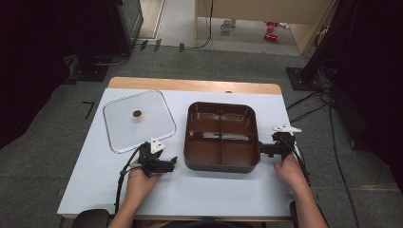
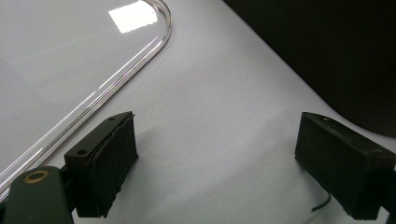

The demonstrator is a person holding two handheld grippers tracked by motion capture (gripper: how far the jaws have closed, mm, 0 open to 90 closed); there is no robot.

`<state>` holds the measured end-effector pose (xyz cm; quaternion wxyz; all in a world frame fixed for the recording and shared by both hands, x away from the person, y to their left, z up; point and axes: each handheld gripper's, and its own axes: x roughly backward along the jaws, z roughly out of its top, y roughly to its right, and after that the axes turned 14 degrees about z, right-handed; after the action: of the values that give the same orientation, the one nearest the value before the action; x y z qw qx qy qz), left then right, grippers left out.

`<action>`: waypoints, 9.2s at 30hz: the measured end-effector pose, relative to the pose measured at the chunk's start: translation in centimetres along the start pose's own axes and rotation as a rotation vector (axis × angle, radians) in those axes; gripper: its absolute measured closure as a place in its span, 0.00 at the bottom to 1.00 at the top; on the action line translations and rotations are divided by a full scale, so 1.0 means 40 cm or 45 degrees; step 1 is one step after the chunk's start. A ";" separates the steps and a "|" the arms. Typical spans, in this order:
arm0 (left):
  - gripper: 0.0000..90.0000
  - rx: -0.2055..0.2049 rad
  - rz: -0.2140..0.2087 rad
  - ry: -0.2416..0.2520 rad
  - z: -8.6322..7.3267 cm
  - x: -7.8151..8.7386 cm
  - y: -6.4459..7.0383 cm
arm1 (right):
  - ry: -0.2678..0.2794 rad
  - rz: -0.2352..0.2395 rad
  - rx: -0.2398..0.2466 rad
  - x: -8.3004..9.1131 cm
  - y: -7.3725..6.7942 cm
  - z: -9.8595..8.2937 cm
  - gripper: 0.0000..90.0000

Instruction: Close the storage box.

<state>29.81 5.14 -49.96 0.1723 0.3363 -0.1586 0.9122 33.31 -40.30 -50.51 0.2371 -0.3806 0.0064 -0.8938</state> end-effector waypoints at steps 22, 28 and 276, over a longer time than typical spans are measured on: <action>0.30 -0.052 -0.089 -0.120 0.053 -0.001 0.014 | 0.000 0.000 -0.001 0.000 0.000 0.000 0.03; 0.34 -0.085 -0.182 -0.089 0.083 0.007 0.003 | 0.000 0.001 -0.002 0.000 0.000 0.000 0.03; 0.33 -0.157 -0.392 0.137 0.356 0.018 0.131 | 0.000 0.003 0.003 0.001 0.001 -0.001 0.03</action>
<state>35.06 -5.13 -40.09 0.3387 0.2962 -0.1515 0.8801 33.31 -40.36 -50.52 0.2385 -0.3803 0.0056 -0.8936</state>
